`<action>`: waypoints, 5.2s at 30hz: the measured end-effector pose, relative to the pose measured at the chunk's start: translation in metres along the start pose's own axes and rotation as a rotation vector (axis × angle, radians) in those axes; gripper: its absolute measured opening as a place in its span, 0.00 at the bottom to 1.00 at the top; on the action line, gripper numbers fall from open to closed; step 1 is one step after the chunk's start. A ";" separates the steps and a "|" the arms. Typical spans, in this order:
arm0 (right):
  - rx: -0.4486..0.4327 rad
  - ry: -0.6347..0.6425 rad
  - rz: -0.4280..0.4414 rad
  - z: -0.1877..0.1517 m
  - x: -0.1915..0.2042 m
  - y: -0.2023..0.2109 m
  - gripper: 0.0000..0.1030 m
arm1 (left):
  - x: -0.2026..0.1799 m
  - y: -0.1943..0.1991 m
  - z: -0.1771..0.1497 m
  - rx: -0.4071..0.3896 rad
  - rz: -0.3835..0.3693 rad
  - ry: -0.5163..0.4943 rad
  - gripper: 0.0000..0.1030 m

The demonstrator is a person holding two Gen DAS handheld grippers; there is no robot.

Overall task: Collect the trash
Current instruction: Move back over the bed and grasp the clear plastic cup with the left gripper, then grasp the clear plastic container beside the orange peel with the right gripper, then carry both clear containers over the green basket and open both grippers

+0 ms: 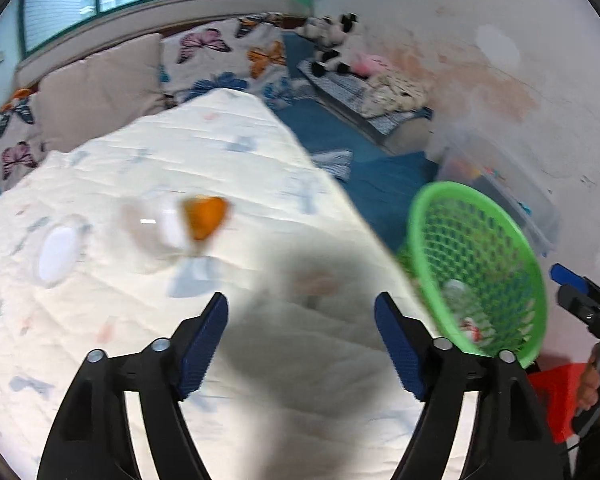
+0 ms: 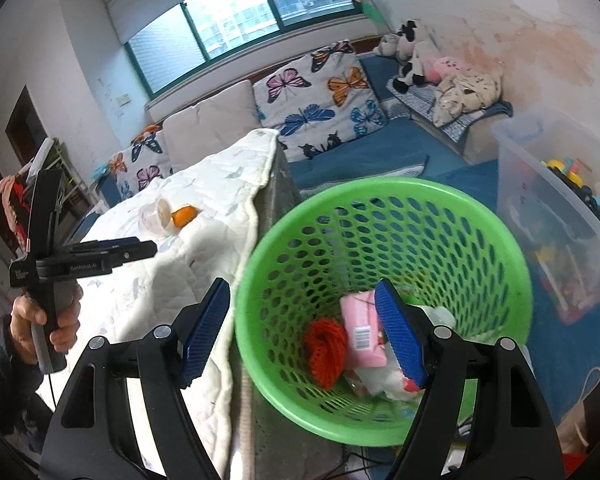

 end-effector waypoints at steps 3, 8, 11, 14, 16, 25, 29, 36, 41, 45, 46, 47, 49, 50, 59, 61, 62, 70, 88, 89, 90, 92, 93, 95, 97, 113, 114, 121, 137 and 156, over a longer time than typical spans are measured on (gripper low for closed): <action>0.008 0.021 0.018 0.003 0.014 -0.009 0.73 | 0.032 0.005 0.006 -0.025 0.056 -0.002 0.75; 0.020 0.054 0.048 0.008 0.038 -0.023 0.73 | 0.078 0.007 0.017 -0.046 0.088 0.071 0.80; 0.028 0.071 0.069 0.009 0.053 -0.032 0.73 | 0.096 0.005 0.021 -0.048 0.079 0.132 0.80; 0.035 0.092 0.094 0.013 0.070 -0.042 0.73 | 0.110 -0.002 0.023 -0.046 0.066 0.189 0.80; 0.042 0.105 0.111 0.014 0.081 -0.049 0.73 | 0.117 -0.007 0.024 -0.044 0.056 0.230 0.79; 0.082 0.154 0.162 0.017 0.114 -0.084 0.73 | 0.131 -0.028 0.023 -0.029 -0.053 0.368 0.71; 0.094 0.174 0.174 0.018 0.126 -0.097 0.73 | 0.132 -0.034 0.024 -0.032 -0.104 0.399 0.66; 0.112 0.184 0.184 0.018 0.134 -0.113 0.73 | 0.135 -0.042 0.020 -0.033 -0.167 0.441 0.52; 0.129 0.192 0.182 0.014 0.137 -0.122 0.73 | 0.137 -0.041 0.017 -0.038 -0.198 0.460 0.40; 0.134 0.201 0.185 0.014 0.141 -0.127 0.73 | 0.136 -0.036 0.016 -0.044 -0.178 0.433 0.40; 0.136 0.205 0.187 0.015 0.142 -0.130 0.73 | 0.136 -0.033 0.016 -0.045 -0.167 0.418 0.40; 0.137 0.208 0.187 0.015 0.144 -0.132 0.73 | 0.137 -0.030 0.016 -0.045 -0.154 0.405 0.39; 0.142 0.214 0.191 0.015 0.147 -0.137 0.73 | 0.139 -0.025 0.017 -0.049 -0.138 0.388 0.39; 0.143 0.218 0.193 0.015 0.149 -0.139 0.73 | 0.140 -0.022 0.017 -0.052 -0.130 0.382 0.39; 0.167 0.254 0.214 0.014 0.171 -0.167 0.73 | 0.161 0.020 0.007 -0.078 -0.072 0.360 0.39; 0.174 0.261 0.215 0.014 0.176 -0.177 0.73 | 0.167 0.029 0.004 -0.087 -0.065 0.369 0.39; 0.178 0.264 0.216 0.013 0.179 -0.181 0.72 | 0.169 0.032 0.003 -0.090 -0.064 0.371 0.39; 0.215 0.235 0.243 0.014 0.197 -0.214 0.63 | 0.183 0.053 -0.007 -0.107 -0.043 0.374 0.39; 0.212 0.213 0.341 0.018 0.234 -0.237 0.55 | 0.202 0.054 -0.026 -0.095 -0.041 0.423 0.39; 0.210 0.219 0.341 0.019 0.236 -0.237 0.55 | 0.201 0.054 -0.027 -0.095 -0.042 0.423 0.39; 0.209 0.222 0.347 0.018 0.238 -0.237 0.55 | 0.202 0.053 -0.028 -0.092 -0.041 0.422 0.39; 0.205 0.228 0.331 0.019 0.236 -0.239 0.55 | 0.202 0.053 -0.029 -0.091 -0.042 0.425 0.39; 0.203 0.225 0.325 0.020 0.233 -0.240 0.55 | 0.203 0.052 -0.030 -0.089 -0.043 0.428 0.39; 0.212 0.219 0.325 0.019 0.230 -0.242 0.55 | 0.204 0.051 -0.031 -0.088 -0.041 0.433 0.39; 0.217 0.224 0.316 0.018 0.230 -0.246 0.55 | 0.205 0.050 -0.032 -0.084 -0.042 0.438 0.39; 0.221 0.201 0.281 0.014 0.230 -0.260 0.35 | 0.199 0.050 -0.036 -0.079 -0.051 0.432 0.39; 0.218 0.207 0.283 0.014 0.230 -0.255 0.35 | 0.197 0.050 -0.036 -0.080 -0.053 0.430 0.39; 0.181 0.217 0.276 0.020 0.218 -0.200 0.35 | 0.160 0.055 -0.027 -0.087 -0.097 0.392 0.39; 0.107 0.198 0.115 0.010 0.122 -0.080 0.35 | 0.023 0.052 -0.008 -0.065 -0.260 0.238 0.39; 0.104 0.074 -0.136 -0.022 -0.016 -0.019 0.37 | -0.122 0.014 0.004 0.029 -0.394 0.079 0.39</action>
Point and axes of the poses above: each gripper's, at about its wrist camera, not at the fingertips, and y roughly against the way its jaws point, x to its left, z to its top, the point moved 9 cm from there along -y, roughly the way its jaws point, and after that the axes turned 8 degrees about -x, right-handed, at the moved point
